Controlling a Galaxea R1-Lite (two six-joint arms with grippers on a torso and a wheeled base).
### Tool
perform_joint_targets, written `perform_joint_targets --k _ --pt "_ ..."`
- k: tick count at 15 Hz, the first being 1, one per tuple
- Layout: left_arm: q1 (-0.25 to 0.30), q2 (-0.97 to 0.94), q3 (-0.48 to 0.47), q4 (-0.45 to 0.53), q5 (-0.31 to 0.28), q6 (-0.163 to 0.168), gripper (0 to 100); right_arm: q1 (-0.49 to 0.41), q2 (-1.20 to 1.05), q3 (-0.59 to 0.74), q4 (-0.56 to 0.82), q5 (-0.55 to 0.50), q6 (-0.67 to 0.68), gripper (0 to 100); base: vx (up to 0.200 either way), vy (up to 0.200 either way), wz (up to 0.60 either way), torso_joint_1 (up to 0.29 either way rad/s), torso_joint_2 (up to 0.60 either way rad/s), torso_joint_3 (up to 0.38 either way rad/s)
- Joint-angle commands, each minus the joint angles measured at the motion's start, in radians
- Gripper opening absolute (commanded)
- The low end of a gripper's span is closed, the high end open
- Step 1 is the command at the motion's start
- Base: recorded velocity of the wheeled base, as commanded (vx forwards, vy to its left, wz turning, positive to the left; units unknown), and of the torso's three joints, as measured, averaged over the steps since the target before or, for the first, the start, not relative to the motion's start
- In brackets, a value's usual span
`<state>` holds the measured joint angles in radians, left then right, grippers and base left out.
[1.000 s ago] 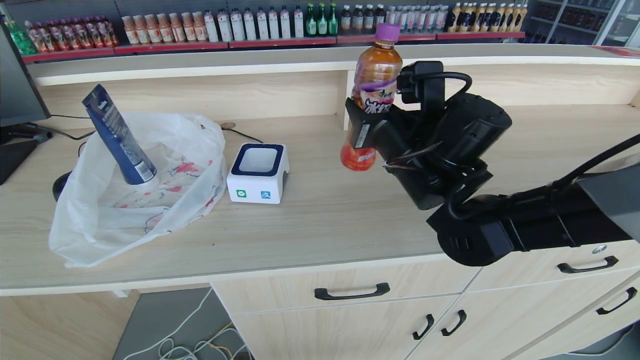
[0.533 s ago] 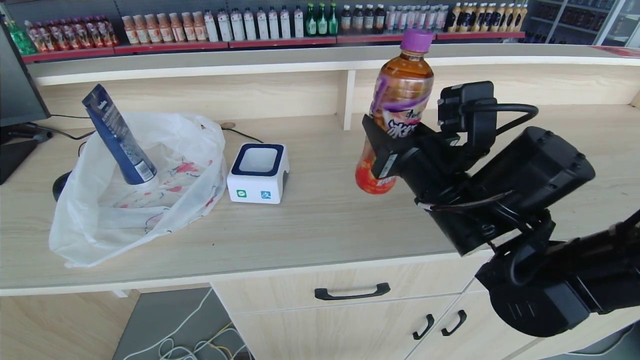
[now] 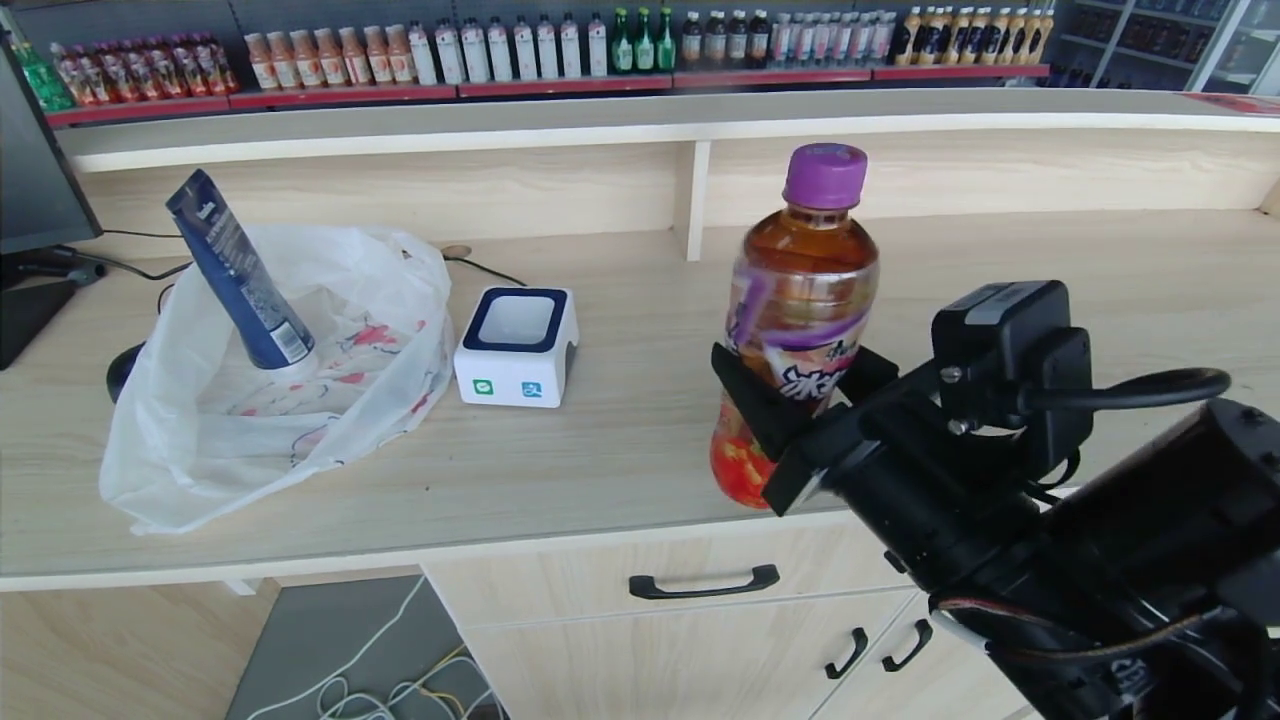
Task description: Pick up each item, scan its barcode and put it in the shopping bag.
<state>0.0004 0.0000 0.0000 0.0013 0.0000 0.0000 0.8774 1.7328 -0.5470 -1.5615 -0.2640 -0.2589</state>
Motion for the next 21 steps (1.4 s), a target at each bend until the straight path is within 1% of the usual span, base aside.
perform_joint_targets --k 1,6,8,10,12,14,17,19,21 --pt "0.001 0.000 0.000 0.000 0.000 0.000 100 0.008 -0.044 0.075 -0.009 0.000 -0.002 0 0.000 0.000 0.00 0.000 0.00 0.000" --pt "0.001 0.000 0.000 0.000 0.000 0.000 100 0.012 -0.070 0.087 -0.009 0.000 -0.005 0 0.000 0.000 0.00 0.000 0.00 0.000" --pt "0.000 0.000 0.000 0.000 0.000 0.000 100 0.063 -0.070 0.087 -0.009 0.000 -0.042 0 0.000 0.000 0.00 0.000 0.00 0.000" --pt "0.000 0.000 0.000 0.000 0.000 0.000 100 0.144 -0.067 0.082 -0.009 0.000 -0.109 0 0.000 0.000 0.00 0.000 0.00 0.000" --pt "0.001 0.000 0.000 -0.001 0.000 0.000 100 0.192 -0.070 0.091 -0.009 -0.023 -0.177 0 0.000 0.000 0.00 0.000 0.00 0.000" --pt "0.001 0.000 0.000 0.000 0.000 0.000 100 0.259 -0.075 0.096 -0.009 -0.029 -0.232 0 0.000 0.000 0.00 0.000 0.00 0.000" --pt "0.001 0.000 0.000 0.000 0.000 0.000 100 0.308 -0.079 0.093 -0.009 -0.027 -0.335 0 0.000 0.000 0.00 0.000 0.00 0.000" --pt "0.001 0.000 0.000 0.000 0.000 0.000 100 0.341 -0.085 0.131 -0.009 -0.026 -0.396 0 0.000 0.000 0.00 0.000 0.00 0.000" --pt "0.000 0.000 0.000 0.000 0.000 0.000 100 0.351 -0.085 0.154 -0.009 -0.004 -0.457 0 0.000 0.000 0.00 0.000 0.00 0.000"
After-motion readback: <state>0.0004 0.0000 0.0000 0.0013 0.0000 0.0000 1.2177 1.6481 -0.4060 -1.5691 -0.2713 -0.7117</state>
